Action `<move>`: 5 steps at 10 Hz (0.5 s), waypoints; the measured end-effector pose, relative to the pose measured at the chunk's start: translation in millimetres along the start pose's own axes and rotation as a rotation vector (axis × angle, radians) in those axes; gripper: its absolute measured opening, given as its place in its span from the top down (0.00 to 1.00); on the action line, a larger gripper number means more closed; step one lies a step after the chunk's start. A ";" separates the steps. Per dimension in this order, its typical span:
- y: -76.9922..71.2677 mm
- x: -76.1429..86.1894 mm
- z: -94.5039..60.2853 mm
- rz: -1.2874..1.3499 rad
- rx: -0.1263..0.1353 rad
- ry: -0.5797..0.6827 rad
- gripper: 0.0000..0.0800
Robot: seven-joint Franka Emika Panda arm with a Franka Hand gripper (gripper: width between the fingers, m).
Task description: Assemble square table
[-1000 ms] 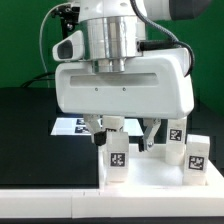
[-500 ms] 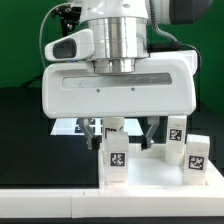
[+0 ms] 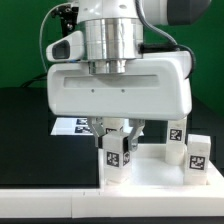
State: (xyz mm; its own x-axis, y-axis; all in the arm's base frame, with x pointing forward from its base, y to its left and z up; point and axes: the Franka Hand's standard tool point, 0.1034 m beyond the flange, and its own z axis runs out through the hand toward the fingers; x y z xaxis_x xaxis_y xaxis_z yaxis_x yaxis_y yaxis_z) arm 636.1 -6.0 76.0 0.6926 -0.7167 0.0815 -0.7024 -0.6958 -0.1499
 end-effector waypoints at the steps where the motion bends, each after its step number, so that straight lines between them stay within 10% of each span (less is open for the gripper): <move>1: 0.4 -1.0 0.7 0.162 -0.013 -0.008 0.64; 5: 1.3 -3.3 1.6 0.679 -0.011 -0.032 0.64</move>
Offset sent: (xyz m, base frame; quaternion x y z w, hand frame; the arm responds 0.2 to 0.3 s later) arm 0.0252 0.0085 0.0103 0.0690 0.0022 0.3495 0.9344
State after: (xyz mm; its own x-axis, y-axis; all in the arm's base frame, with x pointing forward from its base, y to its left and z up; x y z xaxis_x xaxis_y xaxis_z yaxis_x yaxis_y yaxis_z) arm 633.2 -4.4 74.0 0.1018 -0.9932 -0.0560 -0.9847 -0.0926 -0.1475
